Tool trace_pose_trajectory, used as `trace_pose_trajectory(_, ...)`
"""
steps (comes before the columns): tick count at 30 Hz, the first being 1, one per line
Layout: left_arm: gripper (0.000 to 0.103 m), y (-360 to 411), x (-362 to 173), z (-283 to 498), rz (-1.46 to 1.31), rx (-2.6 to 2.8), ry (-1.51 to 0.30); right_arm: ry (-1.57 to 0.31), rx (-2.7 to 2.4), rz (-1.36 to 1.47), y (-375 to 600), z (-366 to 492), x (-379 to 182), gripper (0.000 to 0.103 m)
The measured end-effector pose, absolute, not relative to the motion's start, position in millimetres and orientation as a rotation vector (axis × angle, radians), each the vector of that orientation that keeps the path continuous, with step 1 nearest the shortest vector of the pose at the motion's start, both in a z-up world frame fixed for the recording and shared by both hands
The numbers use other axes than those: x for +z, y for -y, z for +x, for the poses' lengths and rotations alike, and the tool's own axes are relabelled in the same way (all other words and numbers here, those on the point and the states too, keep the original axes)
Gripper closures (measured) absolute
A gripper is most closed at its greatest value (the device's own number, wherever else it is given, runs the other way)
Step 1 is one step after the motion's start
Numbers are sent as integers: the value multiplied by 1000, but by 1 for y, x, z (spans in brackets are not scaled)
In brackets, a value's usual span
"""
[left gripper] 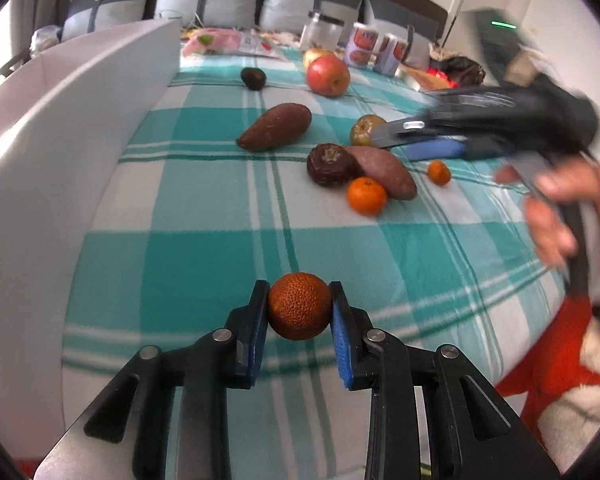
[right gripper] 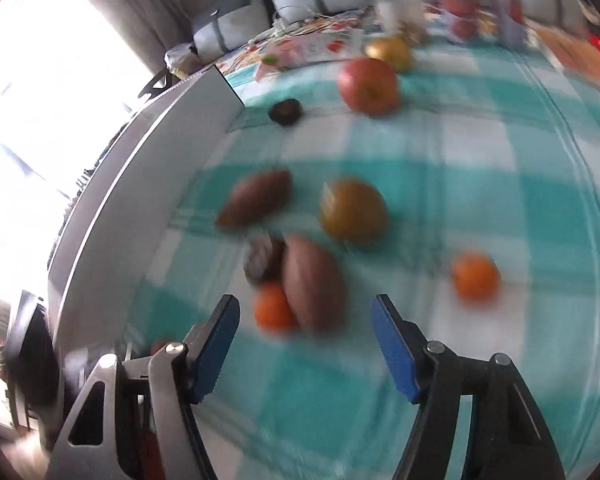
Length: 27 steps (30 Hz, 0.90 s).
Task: Organize fruits
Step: 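Grasp the reddish-brown orange with the left tool while the right tool grasps a sweet potato, then carry both fruits over the white box and open both tools to drop them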
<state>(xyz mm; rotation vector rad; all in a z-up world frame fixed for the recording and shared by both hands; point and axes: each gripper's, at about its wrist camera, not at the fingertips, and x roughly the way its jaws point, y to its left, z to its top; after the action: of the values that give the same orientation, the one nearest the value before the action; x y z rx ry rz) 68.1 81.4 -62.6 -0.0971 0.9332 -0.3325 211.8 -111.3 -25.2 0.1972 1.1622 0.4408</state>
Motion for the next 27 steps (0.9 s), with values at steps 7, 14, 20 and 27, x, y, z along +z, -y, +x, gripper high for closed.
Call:
trace_pose_trajectory(7, 74, -91, -59, 65, -141, -344, -916, -1400, 417, 117, 91, 239, -60, 63)
trace_pose_trajectory(14, 74, -113, -21, 59, -296, -387, -915, -1424, 393, 703, 163, 204, -67, 63)
trace_pose_trajectory(20, 74, -193, 62, 50, -377, -290, -798, -1337, 575, 905, 131, 192, -25, 63)
trace_pose_trajectory(27, 74, -290, 37, 73, -335, 47, -930, -1288, 978, 720, -70, 192, 53, 63)
